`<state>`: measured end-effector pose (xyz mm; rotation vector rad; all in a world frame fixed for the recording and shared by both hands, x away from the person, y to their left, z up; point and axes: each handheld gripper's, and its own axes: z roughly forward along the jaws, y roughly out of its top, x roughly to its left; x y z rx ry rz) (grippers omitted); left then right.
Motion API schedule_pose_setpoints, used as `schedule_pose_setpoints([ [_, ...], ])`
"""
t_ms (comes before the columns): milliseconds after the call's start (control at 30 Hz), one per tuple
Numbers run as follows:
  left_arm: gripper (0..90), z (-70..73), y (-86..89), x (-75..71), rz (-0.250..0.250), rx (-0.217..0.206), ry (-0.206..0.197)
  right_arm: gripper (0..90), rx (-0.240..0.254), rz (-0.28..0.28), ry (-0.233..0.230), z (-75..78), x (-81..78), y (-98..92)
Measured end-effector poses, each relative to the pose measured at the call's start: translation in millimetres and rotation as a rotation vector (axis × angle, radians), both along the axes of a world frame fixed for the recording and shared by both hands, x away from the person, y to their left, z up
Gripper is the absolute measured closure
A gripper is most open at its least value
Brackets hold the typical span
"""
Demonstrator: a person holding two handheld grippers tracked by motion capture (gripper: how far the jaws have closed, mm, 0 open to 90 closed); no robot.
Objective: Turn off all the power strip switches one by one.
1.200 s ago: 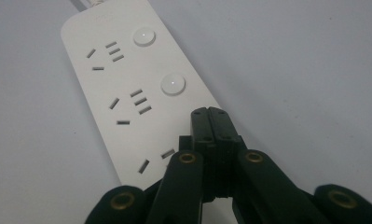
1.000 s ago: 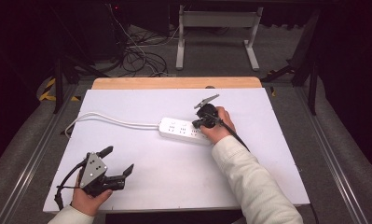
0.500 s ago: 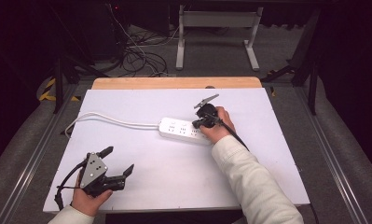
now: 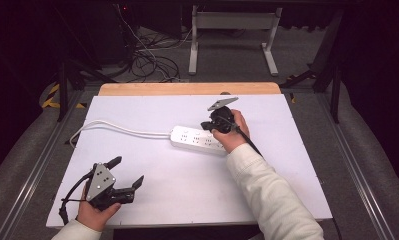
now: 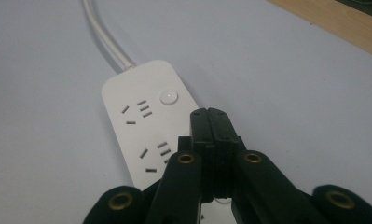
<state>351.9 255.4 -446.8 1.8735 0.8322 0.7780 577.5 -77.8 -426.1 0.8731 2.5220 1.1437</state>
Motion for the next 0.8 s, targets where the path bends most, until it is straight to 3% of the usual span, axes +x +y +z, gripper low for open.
schedule_pose_setpoints([
  [300, 12.1, 0.2, 0.6, -0.7, -0.001, -0.006, -0.003, 90.0, -0.053, 0.028, 0.010, -7.7, 5.1, 31.0],
  [800, 12.1, 0.3, 0.9, -0.5, -0.001, -0.006, -0.005, 90.0, -0.103, 0.007, 0.043, -20.5, 10.3, 29.6],
])
